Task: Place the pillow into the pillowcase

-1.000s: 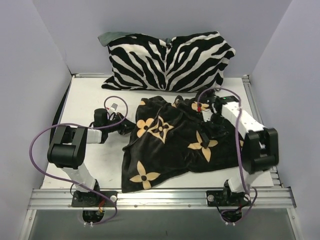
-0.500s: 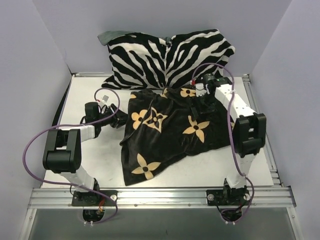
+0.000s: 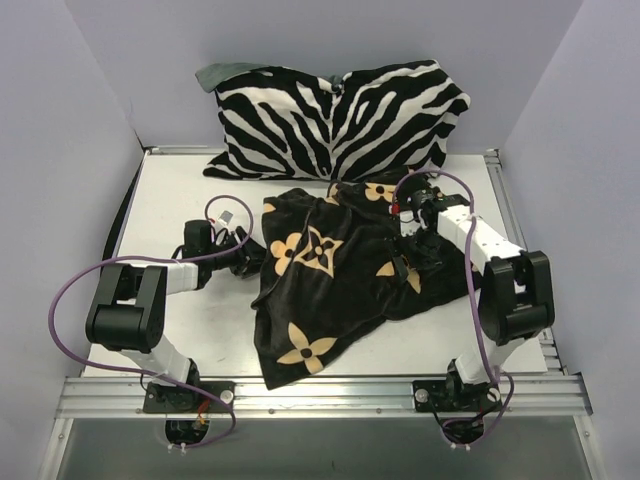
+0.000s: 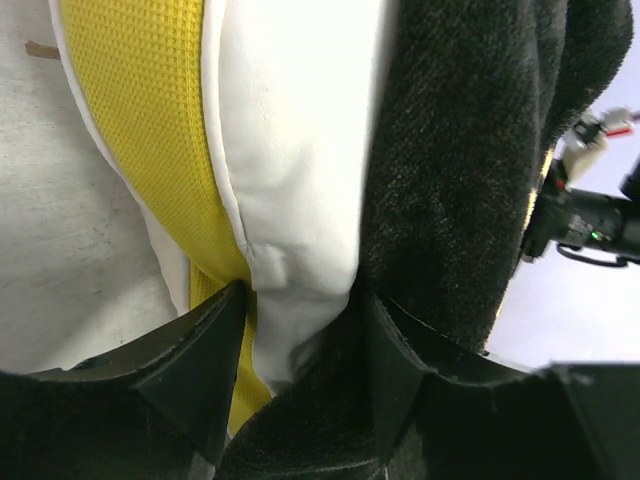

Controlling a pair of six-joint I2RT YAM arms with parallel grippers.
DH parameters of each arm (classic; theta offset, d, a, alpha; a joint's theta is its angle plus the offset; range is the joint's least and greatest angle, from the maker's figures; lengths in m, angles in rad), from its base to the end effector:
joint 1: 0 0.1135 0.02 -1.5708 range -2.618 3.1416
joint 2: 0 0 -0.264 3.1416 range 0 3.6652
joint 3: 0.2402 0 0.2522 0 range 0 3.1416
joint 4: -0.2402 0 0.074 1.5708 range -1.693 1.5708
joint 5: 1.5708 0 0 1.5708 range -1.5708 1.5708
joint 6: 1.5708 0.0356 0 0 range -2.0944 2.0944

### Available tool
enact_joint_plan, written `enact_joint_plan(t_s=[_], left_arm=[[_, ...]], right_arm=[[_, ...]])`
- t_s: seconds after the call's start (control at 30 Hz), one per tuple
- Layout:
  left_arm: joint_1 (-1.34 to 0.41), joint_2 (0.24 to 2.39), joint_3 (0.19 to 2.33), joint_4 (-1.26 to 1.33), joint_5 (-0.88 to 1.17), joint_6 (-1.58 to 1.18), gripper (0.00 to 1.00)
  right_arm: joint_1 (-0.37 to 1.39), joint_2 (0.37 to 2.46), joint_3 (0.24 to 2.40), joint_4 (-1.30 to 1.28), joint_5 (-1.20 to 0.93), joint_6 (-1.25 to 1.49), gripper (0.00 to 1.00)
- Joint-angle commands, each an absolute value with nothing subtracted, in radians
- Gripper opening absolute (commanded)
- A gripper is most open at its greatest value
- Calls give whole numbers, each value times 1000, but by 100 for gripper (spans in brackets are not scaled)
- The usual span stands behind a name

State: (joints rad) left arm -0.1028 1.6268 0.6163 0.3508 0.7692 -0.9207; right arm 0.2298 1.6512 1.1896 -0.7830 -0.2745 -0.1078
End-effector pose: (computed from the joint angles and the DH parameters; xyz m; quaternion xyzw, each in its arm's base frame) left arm 0.2904 -0.0549 0.1404 -0.1795 0.8294 -0.4935 0.1906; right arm 0.3113 0.0827 0.2187 -0.1861 0.9598 0.1446 0.1523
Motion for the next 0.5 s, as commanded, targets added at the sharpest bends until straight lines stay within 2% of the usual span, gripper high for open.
enact_joint_plan(t_s=[0.0, 0.03, 0.1, 0.13, 0.23, 0.27, 0.33, 0.37, 0.43, 0.47], left_arm=[[-123, 1649, 634, 345, 772, -907, 57], [-126, 1654, 634, 347, 767, -910, 54], [-141, 1667, 635, 348, 762, -923, 48], [-147, 1674, 635, 366, 759, -933, 38], [-172, 1693, 643, 431, 752, -982, 24], [-179, 1697, 647, 445, 746, -1006, 17], [-190, 1704, 669, 477, 741, -1028, 10], [-193, 1706, 675, 483, 735, -1044, 3], [-201, 1704, 692, 494, 730, -1054, 0], [-207, 1704, 693, 497, 729, -1061, 0]], right_arm=[[239, 1706, 1178, -721, -252, -61, 63], [242, 1730, 1187, -715, -264, -55, 49], [273, 1738, 1203, -722, -316, -46, 28], [288, 1720, 1216, -726, -345, -48, 15], [389, 1645, 1244, -744, -509, -66, 12], [411, 1628, 1265, -749, -562, -74, 13], [457, 1597, 1290, -767, -699, -84, 15], [468, 1594, 1320, -778, -744, -87, 16], [483, 1612, 1356, -807, -764, -103, 22], [483, 1627, 1373, -818, -761, -107, 21]])
